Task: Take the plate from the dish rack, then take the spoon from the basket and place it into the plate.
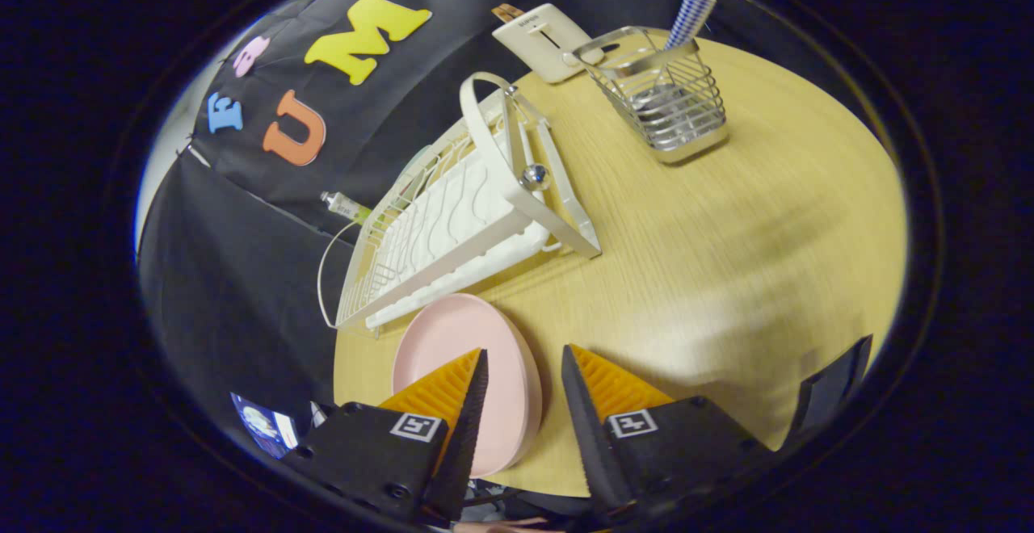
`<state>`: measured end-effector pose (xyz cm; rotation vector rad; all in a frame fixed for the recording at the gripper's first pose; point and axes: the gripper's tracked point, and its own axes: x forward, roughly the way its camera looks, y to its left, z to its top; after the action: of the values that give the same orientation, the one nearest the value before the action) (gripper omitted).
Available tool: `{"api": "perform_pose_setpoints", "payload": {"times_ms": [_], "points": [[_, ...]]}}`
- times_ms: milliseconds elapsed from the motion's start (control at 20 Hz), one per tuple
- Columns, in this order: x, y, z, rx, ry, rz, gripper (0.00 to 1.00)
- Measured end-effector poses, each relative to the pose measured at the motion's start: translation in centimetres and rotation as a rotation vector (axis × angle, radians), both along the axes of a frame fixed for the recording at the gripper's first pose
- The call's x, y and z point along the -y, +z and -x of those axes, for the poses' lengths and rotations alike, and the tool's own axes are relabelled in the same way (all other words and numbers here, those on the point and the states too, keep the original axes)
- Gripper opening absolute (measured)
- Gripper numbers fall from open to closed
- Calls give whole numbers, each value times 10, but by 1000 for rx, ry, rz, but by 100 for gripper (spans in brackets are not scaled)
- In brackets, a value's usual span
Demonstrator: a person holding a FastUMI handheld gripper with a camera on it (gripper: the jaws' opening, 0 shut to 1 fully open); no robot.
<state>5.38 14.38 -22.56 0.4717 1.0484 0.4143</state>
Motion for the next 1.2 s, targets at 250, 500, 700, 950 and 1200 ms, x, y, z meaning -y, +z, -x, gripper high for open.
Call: {"api": "perform_pose_setpoints", "payload": {"times_ms": [250, 500, 700, 950, 1200], "points": [[56, 45, -12, 303, -57, 163, 88], [132, 88, -29, 647, -193, 319, 98], [163, 97, -29, 797, -267, 351, 100], [173, 78, -74, 812, -269, 307, 100], [162, 64, -118, 781, -206, 271, 100]]}}
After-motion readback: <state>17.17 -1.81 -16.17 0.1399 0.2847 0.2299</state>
